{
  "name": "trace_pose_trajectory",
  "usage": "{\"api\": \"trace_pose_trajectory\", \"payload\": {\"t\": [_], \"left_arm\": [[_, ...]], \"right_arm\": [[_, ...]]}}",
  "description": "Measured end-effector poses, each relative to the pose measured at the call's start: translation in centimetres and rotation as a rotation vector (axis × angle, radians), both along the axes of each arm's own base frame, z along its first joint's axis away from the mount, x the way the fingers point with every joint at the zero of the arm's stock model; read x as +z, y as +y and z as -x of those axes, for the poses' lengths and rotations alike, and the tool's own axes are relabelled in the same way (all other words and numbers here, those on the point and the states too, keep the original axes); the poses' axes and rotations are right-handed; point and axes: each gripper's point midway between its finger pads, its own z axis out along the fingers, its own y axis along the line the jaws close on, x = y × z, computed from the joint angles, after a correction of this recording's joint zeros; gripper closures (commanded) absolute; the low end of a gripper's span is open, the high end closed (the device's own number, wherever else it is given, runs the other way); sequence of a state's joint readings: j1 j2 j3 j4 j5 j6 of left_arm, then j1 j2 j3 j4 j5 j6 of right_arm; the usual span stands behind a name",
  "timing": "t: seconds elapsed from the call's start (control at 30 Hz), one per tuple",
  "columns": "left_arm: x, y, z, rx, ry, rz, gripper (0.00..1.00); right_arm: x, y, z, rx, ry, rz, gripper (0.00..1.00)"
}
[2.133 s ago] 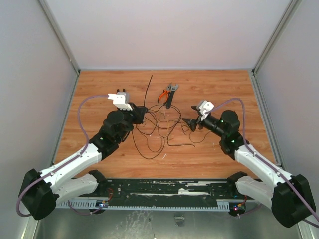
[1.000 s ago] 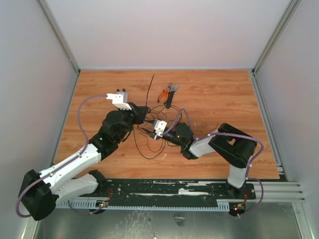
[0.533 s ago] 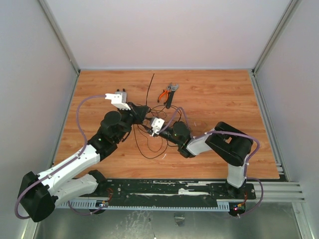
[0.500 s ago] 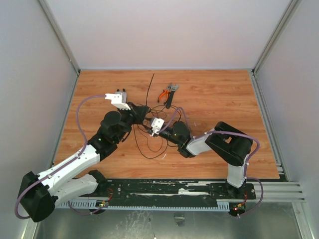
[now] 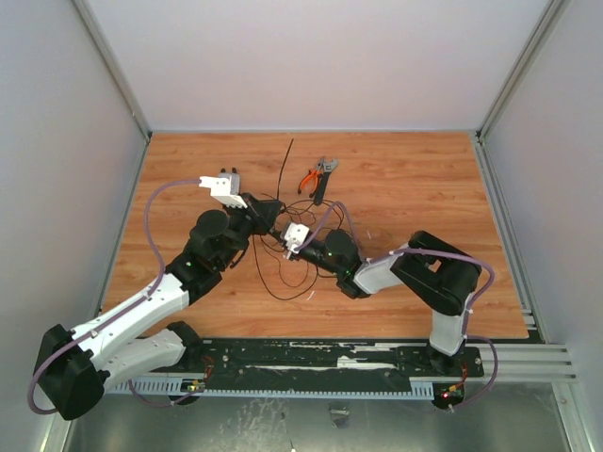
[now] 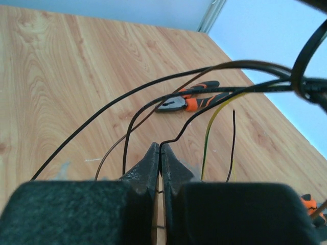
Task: Zip-tie the wires
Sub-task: Adjust the cable at the center of the board.
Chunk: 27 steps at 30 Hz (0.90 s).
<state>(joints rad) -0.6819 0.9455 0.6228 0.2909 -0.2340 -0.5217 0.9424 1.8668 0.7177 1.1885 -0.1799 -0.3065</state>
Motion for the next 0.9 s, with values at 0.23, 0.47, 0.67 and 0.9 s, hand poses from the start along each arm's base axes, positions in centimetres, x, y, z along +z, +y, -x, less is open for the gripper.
{"api": "trace_pose_trajectory", "payload": {"t": [0.23,0.47,0.67,0.9], "left_arm": [[1.4,-0.1,-0.2,0.001,-0.027,0.002,1.0],[1.4,-0.1,-0.5,0.007,-0.026,-0.012,1.0],[0.9,0.2,-0.6,0.018,-0.016,-0.032,1.0],[0.6,0.3,-1.0,0.028,-0.01,-0.047,1.0]], "right_arm": [[-0.4,-1.1,1.9,0.015,0.057,0.071,1.0],[-1.5,-2.2,3.6,0.022,0.105,0.137,1.0],[-2.9,-3.5,4.6,0.014,0.156,0.206,1.0],[-1.7,-4.1,5.7,0.012,0.169,0.217,1.0]]}}
